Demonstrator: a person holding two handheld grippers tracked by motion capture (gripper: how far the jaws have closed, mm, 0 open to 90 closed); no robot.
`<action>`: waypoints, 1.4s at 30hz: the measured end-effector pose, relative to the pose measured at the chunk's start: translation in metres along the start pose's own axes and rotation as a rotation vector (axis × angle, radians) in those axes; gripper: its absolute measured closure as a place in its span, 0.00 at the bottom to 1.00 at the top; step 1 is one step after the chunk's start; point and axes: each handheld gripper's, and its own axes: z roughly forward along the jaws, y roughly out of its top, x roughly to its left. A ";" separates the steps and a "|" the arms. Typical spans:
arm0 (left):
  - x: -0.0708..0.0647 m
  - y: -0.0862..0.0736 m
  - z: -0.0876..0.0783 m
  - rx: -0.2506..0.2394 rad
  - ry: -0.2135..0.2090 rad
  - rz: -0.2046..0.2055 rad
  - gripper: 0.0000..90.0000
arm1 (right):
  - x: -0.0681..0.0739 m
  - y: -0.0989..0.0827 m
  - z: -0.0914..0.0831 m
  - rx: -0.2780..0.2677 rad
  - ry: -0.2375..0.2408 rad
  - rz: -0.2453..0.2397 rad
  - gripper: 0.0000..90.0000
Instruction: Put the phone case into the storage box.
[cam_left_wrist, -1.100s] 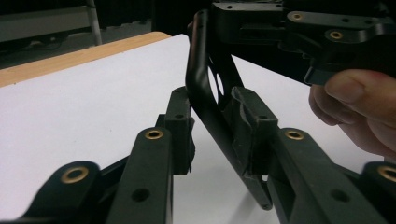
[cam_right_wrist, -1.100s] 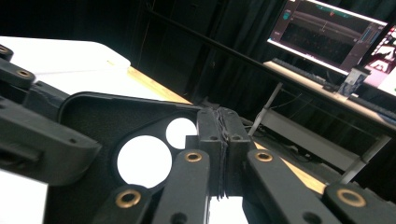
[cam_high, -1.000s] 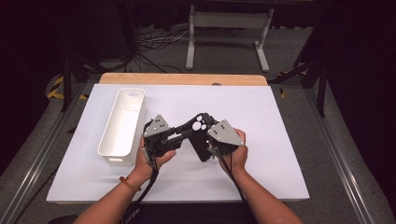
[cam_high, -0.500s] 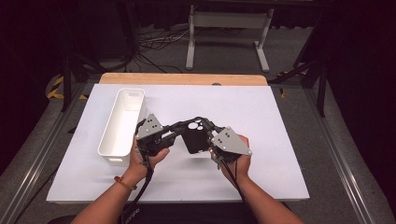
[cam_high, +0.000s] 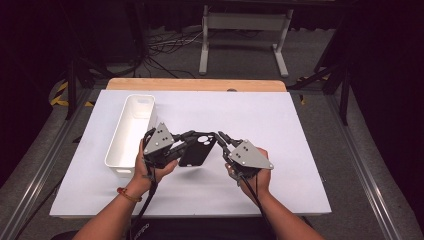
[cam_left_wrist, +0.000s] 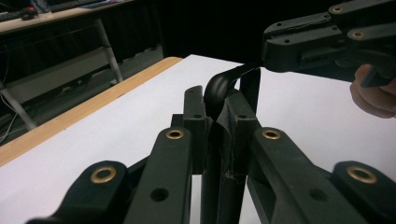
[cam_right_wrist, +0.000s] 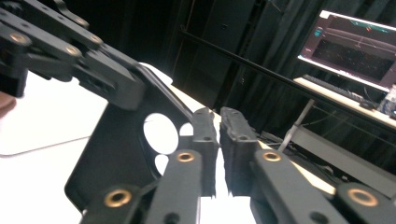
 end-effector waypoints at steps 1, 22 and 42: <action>0.001 0.000 -0.002 -0.003 0.003 -0.006 0.92 | -0.002 -0.002 -0.001 0.007 0.007 0.002 0.91; 0.026 0.010 -0.037 -0.129 0.045 -0.036 0.92 | -0.033 -0.055 -0.045 0.117 0.115 0.081 0.41; 0.051 0.017 -0.076 -0.180 0.101 -0.027 0.92 | -0.028 -0.087 -0.044 0.170 0.042 0.022 0.29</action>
